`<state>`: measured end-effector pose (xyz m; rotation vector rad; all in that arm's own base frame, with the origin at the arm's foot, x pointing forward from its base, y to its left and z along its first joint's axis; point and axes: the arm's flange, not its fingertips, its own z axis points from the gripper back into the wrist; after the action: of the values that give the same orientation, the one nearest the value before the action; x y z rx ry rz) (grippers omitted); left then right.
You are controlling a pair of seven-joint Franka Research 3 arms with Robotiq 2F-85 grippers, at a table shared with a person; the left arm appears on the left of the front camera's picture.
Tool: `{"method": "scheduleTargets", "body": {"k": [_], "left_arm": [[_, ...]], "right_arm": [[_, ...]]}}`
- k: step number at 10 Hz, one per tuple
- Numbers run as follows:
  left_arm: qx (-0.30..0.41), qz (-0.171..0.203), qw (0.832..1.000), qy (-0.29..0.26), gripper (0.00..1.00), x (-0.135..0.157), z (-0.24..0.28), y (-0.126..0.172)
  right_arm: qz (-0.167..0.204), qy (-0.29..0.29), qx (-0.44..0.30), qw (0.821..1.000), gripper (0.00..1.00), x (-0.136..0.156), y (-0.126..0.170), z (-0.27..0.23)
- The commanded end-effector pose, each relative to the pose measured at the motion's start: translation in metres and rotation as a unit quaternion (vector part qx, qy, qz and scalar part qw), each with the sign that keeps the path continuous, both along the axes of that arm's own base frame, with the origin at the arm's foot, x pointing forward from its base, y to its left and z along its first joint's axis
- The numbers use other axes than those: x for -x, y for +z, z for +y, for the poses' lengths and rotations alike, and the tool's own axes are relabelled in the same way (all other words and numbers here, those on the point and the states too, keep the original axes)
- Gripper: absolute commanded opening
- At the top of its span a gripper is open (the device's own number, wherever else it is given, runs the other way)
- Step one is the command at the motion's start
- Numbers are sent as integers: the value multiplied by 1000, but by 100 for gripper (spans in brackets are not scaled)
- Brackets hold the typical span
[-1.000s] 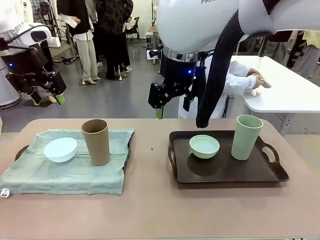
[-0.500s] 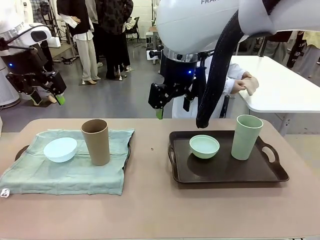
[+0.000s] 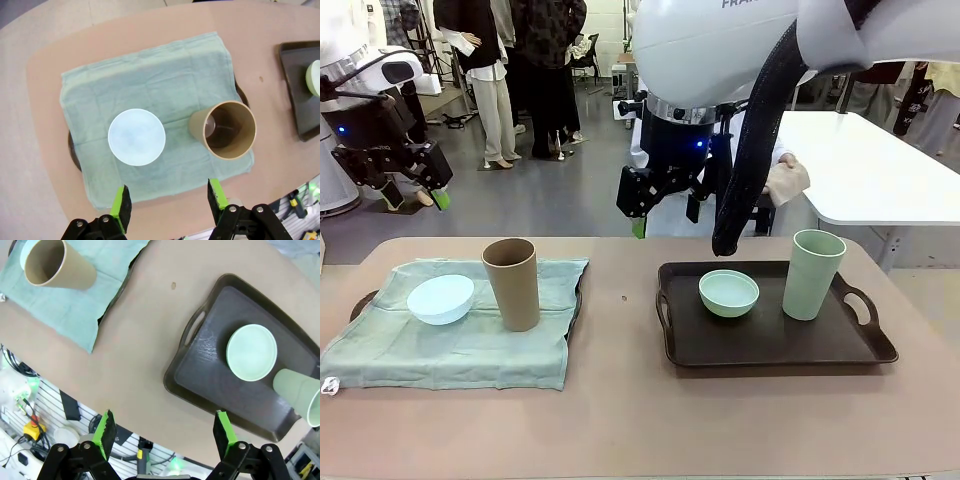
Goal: Set up a tray with a mat and arrange the tableware.
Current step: Pick up the Picnic Bowl and Reusable plastic cup from the Handle tray in front of the human's position and hold them in the air.
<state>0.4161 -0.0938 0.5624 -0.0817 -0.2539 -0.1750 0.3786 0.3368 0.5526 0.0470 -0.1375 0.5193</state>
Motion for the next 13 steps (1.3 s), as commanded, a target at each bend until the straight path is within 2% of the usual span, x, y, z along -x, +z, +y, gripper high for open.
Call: {"method": "scheduleTargets", "body": {"k": [1, 3, 5, 7, 10, 13], "left_arm": [[13, -1, 1000, -2, 81, 2, 2, -6], [33, 2, 999, -3, 81, 5, 7, -10], [68, 18, 997, -23, 81, 4, 9, -12], [127, 29, 991, -24, 81, -3, 19, -12], [235, 31, 971, -7, 81, -10, 53, 0], [326, 62, 943, 7, 81, -15, 87, 2]], "right_arm": [[24, 6, -11, 1000, 100, -8, -1, -10], [45, -5, -54, 998, 100, -24, 10, -48], [43, -57, -96, 993, 100, -36, 23, -103], [53, -124, -160, 978, 100, -51, 32, -176], [70, -182, -244, 950, 100, -52, 17, -266], [76, -224, -312, 920, 100, -33, -12, -346]]}}
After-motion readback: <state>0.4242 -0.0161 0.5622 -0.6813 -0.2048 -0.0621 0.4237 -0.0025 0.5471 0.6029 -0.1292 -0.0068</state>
